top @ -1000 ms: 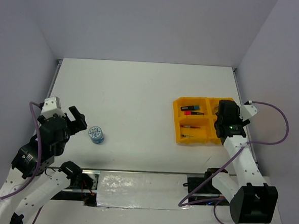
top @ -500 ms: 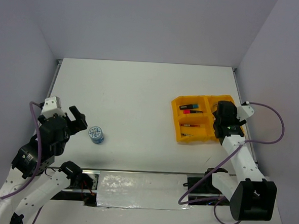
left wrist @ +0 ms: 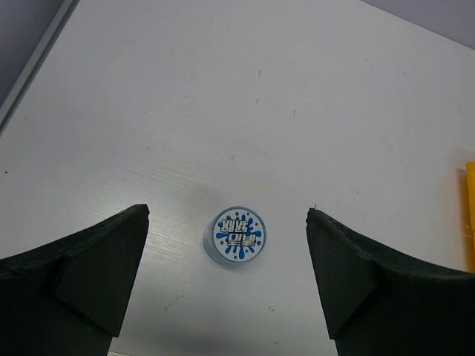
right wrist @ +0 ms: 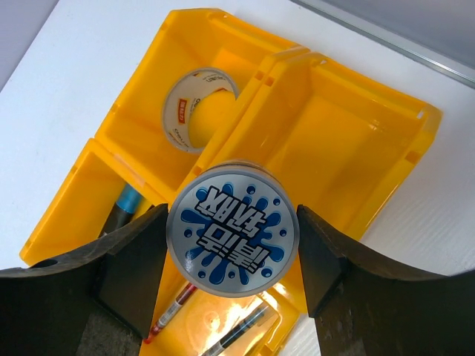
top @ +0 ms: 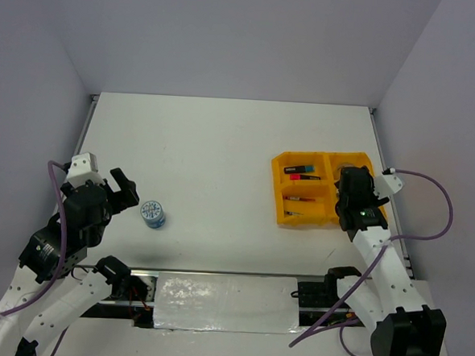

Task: Sort the stationery into containers
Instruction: Place the stationery in the storage box.

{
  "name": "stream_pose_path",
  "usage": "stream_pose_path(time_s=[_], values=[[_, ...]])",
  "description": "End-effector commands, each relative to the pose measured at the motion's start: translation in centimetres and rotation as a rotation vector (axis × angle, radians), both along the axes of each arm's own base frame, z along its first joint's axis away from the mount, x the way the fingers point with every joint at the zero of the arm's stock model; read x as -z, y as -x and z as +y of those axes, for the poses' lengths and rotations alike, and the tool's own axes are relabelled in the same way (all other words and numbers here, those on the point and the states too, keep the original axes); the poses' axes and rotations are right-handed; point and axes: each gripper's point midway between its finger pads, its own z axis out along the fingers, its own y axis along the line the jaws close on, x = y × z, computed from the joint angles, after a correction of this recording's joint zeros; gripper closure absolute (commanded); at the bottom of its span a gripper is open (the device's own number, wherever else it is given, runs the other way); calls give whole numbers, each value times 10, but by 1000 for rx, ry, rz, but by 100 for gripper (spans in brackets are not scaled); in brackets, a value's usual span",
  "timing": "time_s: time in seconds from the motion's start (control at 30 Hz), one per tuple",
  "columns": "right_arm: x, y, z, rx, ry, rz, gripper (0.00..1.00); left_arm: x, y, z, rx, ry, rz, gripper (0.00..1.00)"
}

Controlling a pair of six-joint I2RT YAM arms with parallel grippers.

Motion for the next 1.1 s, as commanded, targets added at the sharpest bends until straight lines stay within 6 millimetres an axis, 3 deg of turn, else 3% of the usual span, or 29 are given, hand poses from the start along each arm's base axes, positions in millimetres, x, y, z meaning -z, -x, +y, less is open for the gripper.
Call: stream_pose_path(time_s=[0.0,0.2,0.33,0.7,1.07], values=[[-17,-4,-5,47,7,-70,100,-8,-4,-1,-1,4,-29,1],[-8,-3,-12,105,23,-8,100,-8,-4,-1,-1,3,-27,1],[-16,0,-17,124,46,-38,100,-7,-5,-2,4,3,-25,1],[-15,4,-13,94,26,-48,100,-7,-5,-2,1,0,-21,1],[1,11,-12,91,24,-25,100,-7,-6,-3,6,0,-22,1]])
